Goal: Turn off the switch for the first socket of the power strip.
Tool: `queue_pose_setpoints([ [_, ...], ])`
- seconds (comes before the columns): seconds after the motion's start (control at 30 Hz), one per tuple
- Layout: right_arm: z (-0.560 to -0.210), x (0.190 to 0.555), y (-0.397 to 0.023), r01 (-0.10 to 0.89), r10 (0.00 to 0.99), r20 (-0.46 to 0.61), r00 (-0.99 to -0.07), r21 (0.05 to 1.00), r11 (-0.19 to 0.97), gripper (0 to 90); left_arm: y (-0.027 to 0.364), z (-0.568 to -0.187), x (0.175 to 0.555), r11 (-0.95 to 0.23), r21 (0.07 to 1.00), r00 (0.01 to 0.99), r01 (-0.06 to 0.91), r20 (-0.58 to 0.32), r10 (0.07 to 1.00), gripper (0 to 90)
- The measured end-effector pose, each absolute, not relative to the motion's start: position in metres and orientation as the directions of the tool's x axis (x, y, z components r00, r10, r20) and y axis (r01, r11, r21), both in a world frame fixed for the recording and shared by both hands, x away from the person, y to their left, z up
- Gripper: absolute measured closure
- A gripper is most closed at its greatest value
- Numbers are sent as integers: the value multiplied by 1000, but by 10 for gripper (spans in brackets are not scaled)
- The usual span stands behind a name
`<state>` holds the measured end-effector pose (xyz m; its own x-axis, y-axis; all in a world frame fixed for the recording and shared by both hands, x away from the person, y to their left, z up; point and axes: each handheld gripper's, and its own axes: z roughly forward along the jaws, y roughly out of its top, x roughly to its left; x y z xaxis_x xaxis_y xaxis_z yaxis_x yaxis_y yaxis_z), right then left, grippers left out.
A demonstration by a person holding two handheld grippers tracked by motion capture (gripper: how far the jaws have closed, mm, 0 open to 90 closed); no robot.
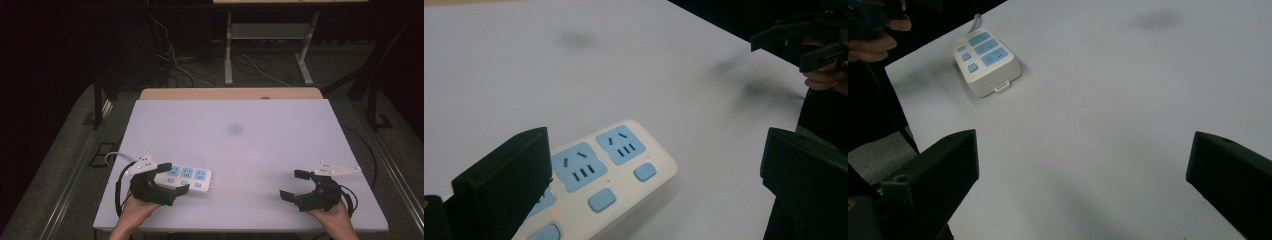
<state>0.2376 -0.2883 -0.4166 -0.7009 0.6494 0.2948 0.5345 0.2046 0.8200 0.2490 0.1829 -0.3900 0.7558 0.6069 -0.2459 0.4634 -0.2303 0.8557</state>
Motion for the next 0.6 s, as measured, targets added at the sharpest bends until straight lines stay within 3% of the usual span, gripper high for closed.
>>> queue_pose_setpoints([
  [0.6,-417,238,-288,537,655,290,-698,817,210,3,198,-378,262,-254,830,738,497,-249,627,0],
])
